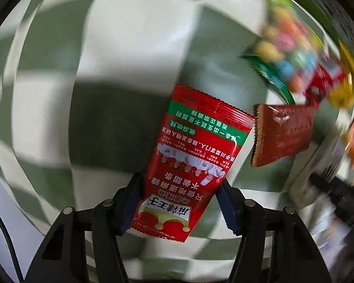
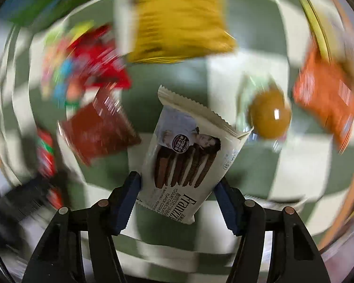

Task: Organize snacks
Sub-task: 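Grasp the red stick packet with left tool while right tool grasps the Franzzi biscuit pack, then lift both packets into the cardboard box and release them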

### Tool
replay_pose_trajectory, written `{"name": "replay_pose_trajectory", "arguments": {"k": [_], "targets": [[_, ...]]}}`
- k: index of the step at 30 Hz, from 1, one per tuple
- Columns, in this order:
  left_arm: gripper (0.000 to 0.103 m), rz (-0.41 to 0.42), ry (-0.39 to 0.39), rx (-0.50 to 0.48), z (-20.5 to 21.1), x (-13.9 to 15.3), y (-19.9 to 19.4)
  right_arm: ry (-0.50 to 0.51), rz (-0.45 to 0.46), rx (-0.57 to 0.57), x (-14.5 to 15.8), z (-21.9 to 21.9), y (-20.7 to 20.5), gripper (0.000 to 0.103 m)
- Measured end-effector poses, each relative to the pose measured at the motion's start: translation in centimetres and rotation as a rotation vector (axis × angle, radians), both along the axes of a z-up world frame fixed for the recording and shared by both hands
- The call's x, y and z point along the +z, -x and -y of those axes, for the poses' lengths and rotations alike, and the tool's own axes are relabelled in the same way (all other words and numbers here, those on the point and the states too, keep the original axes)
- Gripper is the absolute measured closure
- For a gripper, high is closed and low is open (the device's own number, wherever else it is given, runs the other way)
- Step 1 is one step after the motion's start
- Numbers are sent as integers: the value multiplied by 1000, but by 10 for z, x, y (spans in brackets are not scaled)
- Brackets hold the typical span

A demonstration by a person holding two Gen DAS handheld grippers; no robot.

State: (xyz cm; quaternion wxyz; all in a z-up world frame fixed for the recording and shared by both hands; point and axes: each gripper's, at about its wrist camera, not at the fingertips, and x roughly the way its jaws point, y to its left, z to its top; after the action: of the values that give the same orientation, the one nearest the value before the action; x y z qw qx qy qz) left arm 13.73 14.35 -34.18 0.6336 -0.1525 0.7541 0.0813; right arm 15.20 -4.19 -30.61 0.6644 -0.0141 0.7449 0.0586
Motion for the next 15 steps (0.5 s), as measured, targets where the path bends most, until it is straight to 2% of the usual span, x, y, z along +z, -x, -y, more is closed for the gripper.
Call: {"name": "replay_pose_trajectory", "arguments": {"k": [1, 2, 4, 7, 9, 11, 15], "targets": [[45, -6, 36, 54, -6, -2, 5, 46, 17, 91, 2, -11, 4, 38], [45, -6, 62, 77, -8, -3, 8, 67, 16, 131, 1, -18, 6, 39], [44, -11, 77, 49, -8, -7, 10, 81, -1, 182, -1, -25, 11, 39], [43, -13, 58, -56, -3, -9, 11, 34, 3, 132, 1, -21, 10, 35], [43, -18, 34, -136, 5, -9, 12, 4, 5, 87, 5, -12, 8, 24], [42, -24, 6, -219, 14, -11, 14, -26, 10, 27, 9, -4, 8, 24], [40, -36, -43, -292, 26, -11, 16, -78, -7, -79, 4, 15, 8, 24]]}}
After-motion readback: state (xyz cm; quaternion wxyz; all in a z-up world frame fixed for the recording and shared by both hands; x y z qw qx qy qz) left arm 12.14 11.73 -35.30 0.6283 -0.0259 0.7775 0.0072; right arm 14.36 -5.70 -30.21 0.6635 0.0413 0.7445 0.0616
